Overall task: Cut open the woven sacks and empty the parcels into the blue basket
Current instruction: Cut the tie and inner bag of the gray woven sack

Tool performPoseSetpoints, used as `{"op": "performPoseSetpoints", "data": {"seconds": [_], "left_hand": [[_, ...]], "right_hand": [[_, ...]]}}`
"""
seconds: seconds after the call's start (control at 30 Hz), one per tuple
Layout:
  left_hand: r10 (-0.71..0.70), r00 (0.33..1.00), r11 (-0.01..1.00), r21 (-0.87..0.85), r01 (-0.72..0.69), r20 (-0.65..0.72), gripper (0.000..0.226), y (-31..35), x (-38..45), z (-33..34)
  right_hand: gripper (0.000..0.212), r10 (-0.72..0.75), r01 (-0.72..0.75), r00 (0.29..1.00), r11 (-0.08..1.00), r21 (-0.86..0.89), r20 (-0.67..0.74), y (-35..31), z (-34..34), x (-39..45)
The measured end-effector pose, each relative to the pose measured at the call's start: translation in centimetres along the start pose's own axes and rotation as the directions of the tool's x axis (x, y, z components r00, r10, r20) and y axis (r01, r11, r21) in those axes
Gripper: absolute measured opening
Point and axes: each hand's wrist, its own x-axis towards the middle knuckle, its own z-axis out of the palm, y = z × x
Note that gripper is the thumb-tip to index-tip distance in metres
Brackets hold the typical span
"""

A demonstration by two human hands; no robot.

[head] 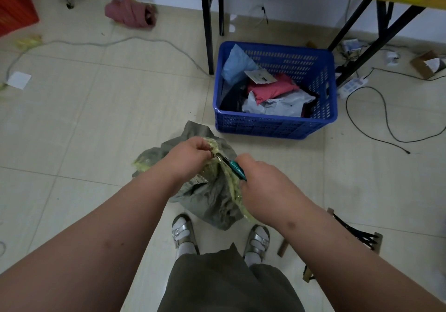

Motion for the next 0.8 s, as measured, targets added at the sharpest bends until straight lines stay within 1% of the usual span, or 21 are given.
{"op": "performPoseSetpoints", "data": {"seconds": [0.03, 0.1, 0.17, 0.23, 0.27, 0.43, 0.5, 0.57, 0.67, 0.73, 0.8], "left_hand": [[0.018, 1.000, 1.000, 0.014, -0.018, -0.019, 0.005, -0.1, 0.0, 0.1], [0.047, 0.999, 0.999, -0.007, -0.047, -0.026, 0.017, -0.4, -0.1, 0.2], [0.077, 0.997, 0.997, -0.012, -0.077, 0.005, 0.027, -0.7, -0.3, 0.1], [0.123, 0.990, 0.992, 0.027, -0.125, 0.066, 0.052, -0.8, -0.6, 0.0], [0.140, 0.986, 0.987, 0.060, -0.146, 0.087, 0.061, -0.7, -0.7, -0.1], [0.181, 0.981, 0.934, 0.299, -0.195, 0.072, 0.058, -0.1, -1.0, -0.2], [0.205, 0.977, 0.899, 0.383, -0.211, 0.057, 0.056, 0.1, -1.1, -0.5], [0.204, 0.978, 0.894, 0.398, -0.204, 0.042, 0.056, -0.2, -1.2, -0.8], [0.193, 0.980, 0.911, 0.361, -0.198, 0.050, 0.058, -0.7, -1.9, -0.7], [0.212, 0.974, 0.904, 0.362, -0.226, 0.078, 0.062, -0.6, -2.2, -0.4], [0.236, 0.968, 0.893, 0.373, -0.252, 0.089, 0.066, -0.1, -2.3, -0.4]], "right_hand": [[0.025, -0.009, 0.009, 1.000, 1.000, -0.017, -0.007, 0.0, -0.1, 0.0], [0.025, -0.021, 0.021, 1.000, 0.998, -0.059, -0.007, 0.0, -0.2, 0.1], [0.026, -0.024, 0.024, 1.000, 0.996, -0.083, 0.007, -0.1, -0.3, 0.1], [0.026, -0.034, 0.035, 0.999, 0.994, -0.101, 0.014, -0.2, -0.3, 0.2], [0.025, -0.043, 0.044, 0.999, 0.993, -0.112, 0.013, -0.3, -0.3, 0.3], [0.014, -0.066, 0.068, 0.998, 0.986, -0.155, 0.015, -1.1, 0.1, 1.1], [0.015, -0.064, 0.065, 0.998, 0.986, -0.153, 0.012, -0.8, 0.7, 0.9], [0.024, -0.043, 0.046, 0.999, 0.989, -0.137, 0.024, 0.0, 1.6, 0.2], [0.035, -0.025, 0.031, 0.999, 0.987, -0.160, 0.041, 1.0, 2.4, -0.6], [0.034, -0.047, 0.046, 0.999, 0.986, -0.162, -0.005, 0.9, 2.3, -0.3], [0.028, -0.094, 0.082, 0.992, 0.986, -0.149, -0.079, 0.4, 2.2, 0.3]]}}
